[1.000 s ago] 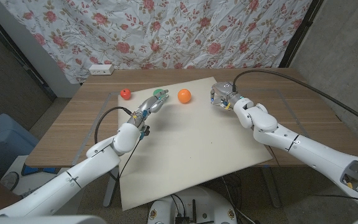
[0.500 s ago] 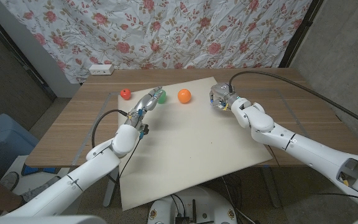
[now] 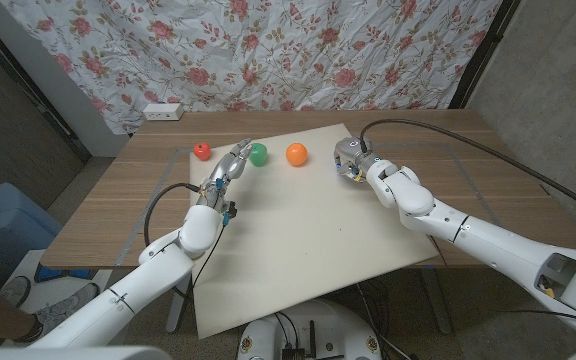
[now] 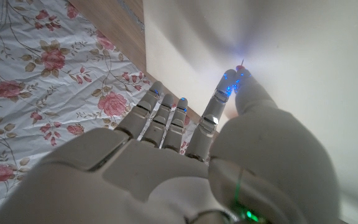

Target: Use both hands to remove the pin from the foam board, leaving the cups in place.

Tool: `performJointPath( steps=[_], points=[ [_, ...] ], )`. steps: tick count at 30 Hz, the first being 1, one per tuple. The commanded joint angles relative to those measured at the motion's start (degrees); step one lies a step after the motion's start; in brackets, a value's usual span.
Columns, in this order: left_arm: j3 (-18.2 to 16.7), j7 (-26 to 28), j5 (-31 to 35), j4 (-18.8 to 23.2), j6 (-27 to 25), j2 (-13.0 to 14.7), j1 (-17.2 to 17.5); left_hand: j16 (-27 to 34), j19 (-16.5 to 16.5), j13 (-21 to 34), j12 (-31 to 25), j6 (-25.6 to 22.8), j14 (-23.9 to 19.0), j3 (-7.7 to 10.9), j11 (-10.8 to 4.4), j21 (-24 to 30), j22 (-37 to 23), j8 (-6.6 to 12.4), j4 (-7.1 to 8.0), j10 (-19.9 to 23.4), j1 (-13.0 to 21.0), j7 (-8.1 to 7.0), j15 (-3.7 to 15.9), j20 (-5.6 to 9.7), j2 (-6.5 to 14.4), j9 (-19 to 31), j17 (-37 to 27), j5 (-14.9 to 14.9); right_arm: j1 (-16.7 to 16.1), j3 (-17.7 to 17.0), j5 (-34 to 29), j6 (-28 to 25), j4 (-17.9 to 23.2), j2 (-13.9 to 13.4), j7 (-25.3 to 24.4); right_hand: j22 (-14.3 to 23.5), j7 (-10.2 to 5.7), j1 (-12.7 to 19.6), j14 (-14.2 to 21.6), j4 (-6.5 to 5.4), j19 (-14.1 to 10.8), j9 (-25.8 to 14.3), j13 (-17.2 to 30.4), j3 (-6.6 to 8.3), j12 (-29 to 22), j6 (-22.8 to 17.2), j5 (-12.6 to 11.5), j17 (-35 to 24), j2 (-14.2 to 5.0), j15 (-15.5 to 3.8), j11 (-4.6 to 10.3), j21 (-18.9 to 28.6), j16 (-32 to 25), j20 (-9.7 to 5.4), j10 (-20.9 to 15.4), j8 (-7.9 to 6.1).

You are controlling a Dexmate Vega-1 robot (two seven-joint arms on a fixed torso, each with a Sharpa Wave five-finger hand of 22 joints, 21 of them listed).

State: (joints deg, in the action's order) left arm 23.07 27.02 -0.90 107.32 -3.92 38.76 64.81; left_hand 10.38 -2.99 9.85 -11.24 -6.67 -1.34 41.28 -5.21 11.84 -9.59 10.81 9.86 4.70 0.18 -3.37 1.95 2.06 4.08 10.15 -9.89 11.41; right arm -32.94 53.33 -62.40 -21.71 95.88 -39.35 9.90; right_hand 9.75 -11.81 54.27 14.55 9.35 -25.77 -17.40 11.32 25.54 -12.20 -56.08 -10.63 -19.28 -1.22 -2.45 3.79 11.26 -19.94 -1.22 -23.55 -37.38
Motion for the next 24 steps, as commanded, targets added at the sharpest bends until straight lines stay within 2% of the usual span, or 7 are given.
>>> performJointPath(
  steps=[1,14,18,24],
  points=[
    [-0.73,1.01,-1.42,-0.98,1.18,-0.25,0.41,-0.1,-0.57,0.21,0.05,-0.53,-0.09,-0.14,-0.21,-0.19,-0.18,-0.11,-0.22,0.21,0.02,0.37,2.14,3.21,5.14,-0.07,-0.02,-0.06,0.58,1.03,-2.38,-0.27,-0.97,1.45,1.82,0.06,-0.93,0.73,-0.11,0.38,0.15,-0.15,0.26,0.35,0.19,-0.05,-0.32,-0.02,0.35,-1.78,0.09,-0.22,0.34,0.27,0.34,-0.2],
    [-0.29,0.33,-1.63,-1.86,1.0,-0.03,-0.49,-0.12,-0.61,0.21,0.1,-0.64,-0.08,-0.13,-0.18,-0.3,-0.18,-0.15,-0.19,0.24,0.02,0.46,2.15,3.24,5.25,-0.07,-0.03,-0.04,0.82,0.85,-1.28,0.21,-1.22,2.18,2.56,0.08,-0.87,0.36,-0.38,0.36,0.52,0.0,0.35,0.39,0.62,3.3,-0.37,-0.04,1.77,-1.14,-0.49,-0.25,0.88,0.75,1.52,1.03],
    [0.03,0.31,-1.35,-2.01,0.94,0.02,-0.69,-0.1,-0.62,0.21,0.1,-0.66,-0.13,-0.13,-0.1,-0.33,-0.19,-0.16,-0.17,0.27,0.02,0.45,2.17,3.22,5.31,-0.07,-0.04,-0.03,0.63,0.59,-0.67,0.2,-0.66,1.99,3.19,0.08,-0.66,-0.22,-0.88,0.17,0.94,-0.14,0.41,0.26,0.92,6.73,-0.33,0.12,2.6,-0.7,-0.88,-0.31,1.52,1.43,2.61,2.07],
    [0.17,0.46,-1.33,-1.79,0.57,0.1,-0.51,-0.1,-0.61,0.21,0.09,-0.72,-0.13,-0.11,-0.03,-0.38,-0.19,-0.17,-0.14,0.37,0.02,0.42,2.11,3.19,5.38,-0.07,-0.04,-0.02,0.44,0.27,0.21,0.3,-0.4,1.84,3.48,0.09,-0.72,-1.23,-1.42,-0.08,1.56,-0.12,0.45,-0.05,1.15,9.29,-0.14,0.32,3.63,0.23,-1.32,-0.41,2.21,2.1,3.78,2.92]
  ],
)
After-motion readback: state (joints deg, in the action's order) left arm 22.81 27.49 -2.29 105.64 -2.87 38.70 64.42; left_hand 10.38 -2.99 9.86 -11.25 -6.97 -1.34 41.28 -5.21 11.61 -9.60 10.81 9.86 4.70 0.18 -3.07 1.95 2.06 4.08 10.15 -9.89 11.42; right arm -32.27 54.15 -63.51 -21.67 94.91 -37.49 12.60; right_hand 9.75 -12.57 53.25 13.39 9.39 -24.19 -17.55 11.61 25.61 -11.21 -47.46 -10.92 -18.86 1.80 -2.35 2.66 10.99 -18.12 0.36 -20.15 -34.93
